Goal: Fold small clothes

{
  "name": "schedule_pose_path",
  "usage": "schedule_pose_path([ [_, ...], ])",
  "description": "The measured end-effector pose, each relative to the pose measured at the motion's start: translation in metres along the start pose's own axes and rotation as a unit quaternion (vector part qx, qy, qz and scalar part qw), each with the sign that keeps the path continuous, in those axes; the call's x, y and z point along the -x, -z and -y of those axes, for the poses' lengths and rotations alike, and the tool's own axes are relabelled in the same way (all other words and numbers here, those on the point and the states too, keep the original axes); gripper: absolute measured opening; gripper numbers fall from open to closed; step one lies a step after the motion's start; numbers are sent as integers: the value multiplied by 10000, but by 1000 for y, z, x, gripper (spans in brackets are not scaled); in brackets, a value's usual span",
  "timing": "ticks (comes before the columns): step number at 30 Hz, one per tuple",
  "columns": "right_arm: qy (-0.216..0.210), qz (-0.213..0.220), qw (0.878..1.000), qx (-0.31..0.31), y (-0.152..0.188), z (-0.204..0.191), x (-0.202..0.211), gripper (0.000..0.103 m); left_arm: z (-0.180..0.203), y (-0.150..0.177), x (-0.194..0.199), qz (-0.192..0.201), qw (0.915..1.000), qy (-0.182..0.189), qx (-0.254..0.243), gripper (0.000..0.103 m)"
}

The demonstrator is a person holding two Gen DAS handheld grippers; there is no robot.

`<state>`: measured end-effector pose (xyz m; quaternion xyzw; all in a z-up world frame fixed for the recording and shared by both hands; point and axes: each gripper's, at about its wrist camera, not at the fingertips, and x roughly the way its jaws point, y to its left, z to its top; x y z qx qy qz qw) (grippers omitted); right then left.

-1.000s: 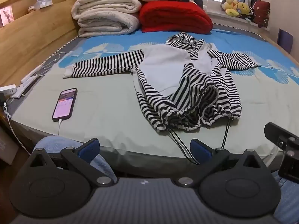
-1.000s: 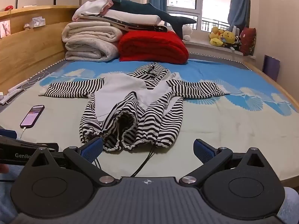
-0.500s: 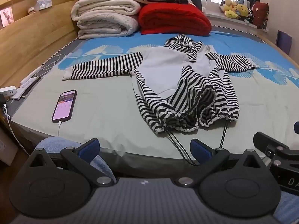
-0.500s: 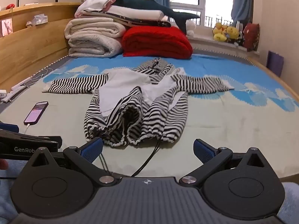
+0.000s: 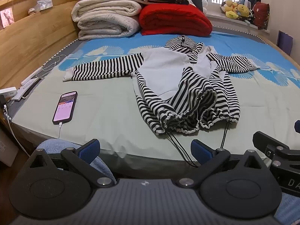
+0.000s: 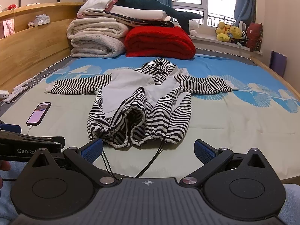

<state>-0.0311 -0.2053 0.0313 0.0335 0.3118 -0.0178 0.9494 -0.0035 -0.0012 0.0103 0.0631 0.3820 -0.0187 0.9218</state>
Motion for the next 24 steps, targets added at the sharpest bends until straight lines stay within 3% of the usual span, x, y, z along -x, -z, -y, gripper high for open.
schedule_pose_path([
  [24,-64,-12,9999,111,-2,-5,2,102,0,0,4,26,10000,31,13,103],
])
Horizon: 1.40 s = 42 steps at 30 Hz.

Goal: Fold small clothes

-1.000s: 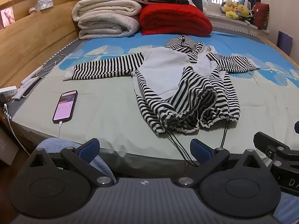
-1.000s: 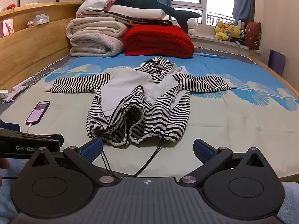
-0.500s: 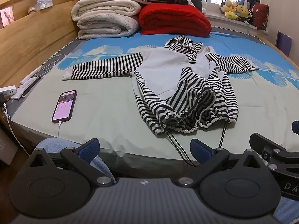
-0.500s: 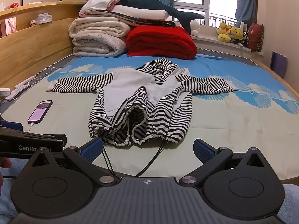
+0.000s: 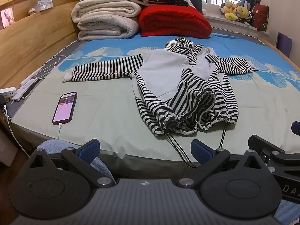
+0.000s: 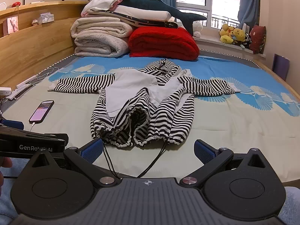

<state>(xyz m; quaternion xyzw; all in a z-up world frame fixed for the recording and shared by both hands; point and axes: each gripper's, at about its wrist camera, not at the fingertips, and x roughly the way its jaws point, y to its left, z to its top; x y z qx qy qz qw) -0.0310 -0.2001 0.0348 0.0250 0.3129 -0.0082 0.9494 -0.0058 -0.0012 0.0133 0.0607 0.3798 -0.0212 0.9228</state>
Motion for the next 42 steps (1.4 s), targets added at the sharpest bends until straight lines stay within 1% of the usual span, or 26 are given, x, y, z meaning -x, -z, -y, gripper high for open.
schedule_pose_path([
  [25,-12,-74,10000,-7,1,0,-2,102,-1,4,-3,-53,10000,-3,6,103],
  [33,-39,-196,9998,-60,3,1,-11,102,-2,4,-18,-231,9997,5,47,103],
  [38,-144,-475,9983,-312,3,9,-30,102,-5,-1,-38,-413,9991,26,62,103],
  [40,-165,-582,9968,-518,1,18,-40,102,-9,-8,-50,-451,9989,12,84,103],
  [42,-111,-646,9943,-842,-1,32,-55,102,-16,-17,-66,-424,9989,-94,163,103],
])
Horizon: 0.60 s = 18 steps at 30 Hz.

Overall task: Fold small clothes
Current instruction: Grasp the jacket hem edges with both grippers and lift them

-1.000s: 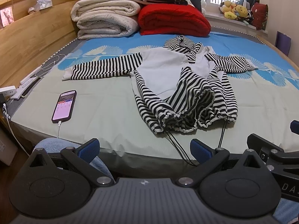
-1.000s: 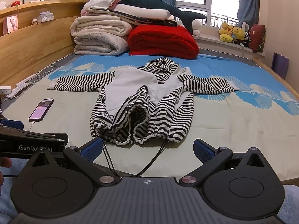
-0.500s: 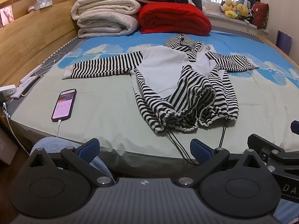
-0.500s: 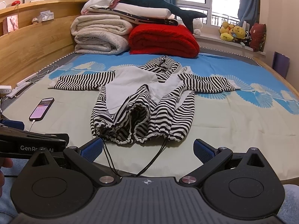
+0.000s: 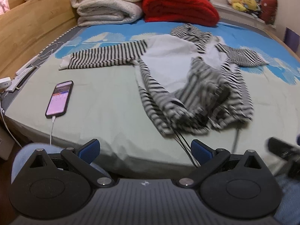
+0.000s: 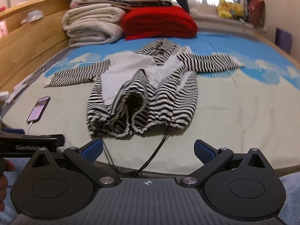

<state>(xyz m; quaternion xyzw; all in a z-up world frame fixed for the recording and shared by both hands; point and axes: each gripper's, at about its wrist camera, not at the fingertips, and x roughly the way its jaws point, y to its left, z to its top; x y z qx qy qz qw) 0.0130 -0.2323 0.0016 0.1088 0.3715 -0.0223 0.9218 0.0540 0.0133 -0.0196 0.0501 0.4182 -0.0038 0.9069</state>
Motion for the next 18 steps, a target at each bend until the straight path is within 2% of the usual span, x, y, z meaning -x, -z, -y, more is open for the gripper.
schedule_pose_path([
  [4,213,-199,9935,-1103,-24,50,-51,102,-17,-27,-42,26,9992,-148,380,103],
  [6,213,-407,9844,-1699,-34,81,-85,102,-27,-42,-72,-169,9978,-35,646,103],
  [9,95,-893,9634,-2525,-41,118,-140,89,-37,-57,-121,-625,9922,72,1074,103],
  [11,27,-1145,9560,-2701,-44,130,-172,83,-39,-64,-151,-876,9888,177,1195,103],
  [13,-26,-1086,9639,-2432,-47,125,-189,83,-36,-68,-179,-1146,9856,368,1184,103],
  [14,-93,-971,9730,-2094,-51,117,-191,60,-33,-69,-190,-1259,9839,514,1157,103],
  [15,-312,-1003,9807,-1647,-53,107,-195,29,-29,-70,-201,-1375,9818,670,1124,103],
  [16,-539,-1162,9820,-1389,-54,100,-199,2,-24,-71,-208,-1390,9824,693,1036,101],
  [17,-507,-1242,9843,-1149,-55,95,-197,1,-18,-73,-207,-1165,9875,577,893,93],
  [18,-326,-1219,9882,-873,-56,92,-191,1,-13,-74,-202,-959,9908,625,728,54],
])
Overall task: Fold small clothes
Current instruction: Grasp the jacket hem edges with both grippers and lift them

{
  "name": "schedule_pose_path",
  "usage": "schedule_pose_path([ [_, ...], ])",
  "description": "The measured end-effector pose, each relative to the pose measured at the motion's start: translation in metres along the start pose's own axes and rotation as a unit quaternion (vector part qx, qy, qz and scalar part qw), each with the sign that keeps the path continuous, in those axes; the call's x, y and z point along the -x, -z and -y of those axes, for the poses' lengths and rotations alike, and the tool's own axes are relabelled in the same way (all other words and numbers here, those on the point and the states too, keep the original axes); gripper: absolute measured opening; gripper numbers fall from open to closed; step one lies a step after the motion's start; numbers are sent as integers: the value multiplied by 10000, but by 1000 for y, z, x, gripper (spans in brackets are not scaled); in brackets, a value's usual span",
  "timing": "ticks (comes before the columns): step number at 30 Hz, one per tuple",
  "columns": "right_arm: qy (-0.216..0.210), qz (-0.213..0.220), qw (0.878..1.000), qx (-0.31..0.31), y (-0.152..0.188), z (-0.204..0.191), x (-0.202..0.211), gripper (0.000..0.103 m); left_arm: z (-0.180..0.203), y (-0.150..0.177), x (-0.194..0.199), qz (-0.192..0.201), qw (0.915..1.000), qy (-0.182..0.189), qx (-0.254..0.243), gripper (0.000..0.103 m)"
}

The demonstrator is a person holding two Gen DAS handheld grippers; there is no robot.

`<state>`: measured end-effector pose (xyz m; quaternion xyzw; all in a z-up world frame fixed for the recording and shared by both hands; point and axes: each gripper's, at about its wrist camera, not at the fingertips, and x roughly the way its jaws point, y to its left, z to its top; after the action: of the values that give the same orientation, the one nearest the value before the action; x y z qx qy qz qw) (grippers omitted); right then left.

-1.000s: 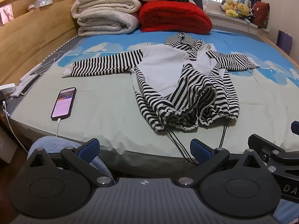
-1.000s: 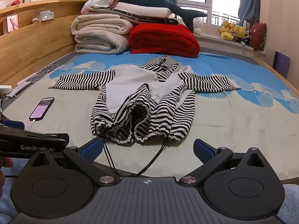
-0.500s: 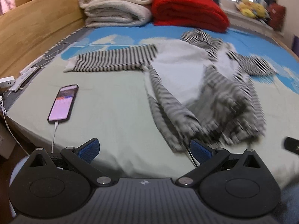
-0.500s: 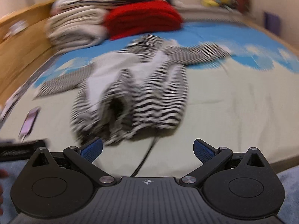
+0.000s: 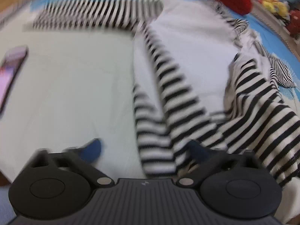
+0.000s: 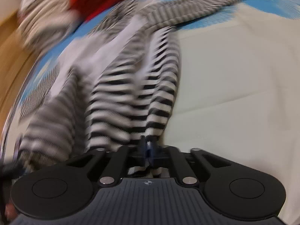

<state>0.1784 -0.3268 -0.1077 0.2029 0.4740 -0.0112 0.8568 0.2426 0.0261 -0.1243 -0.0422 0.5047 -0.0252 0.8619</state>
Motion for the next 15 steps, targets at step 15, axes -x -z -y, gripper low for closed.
schedule_pose_path([
  [15,938,414,9917,-777,35,123,72,1,-21,-6,26,-110,9975,682,114,41],
])
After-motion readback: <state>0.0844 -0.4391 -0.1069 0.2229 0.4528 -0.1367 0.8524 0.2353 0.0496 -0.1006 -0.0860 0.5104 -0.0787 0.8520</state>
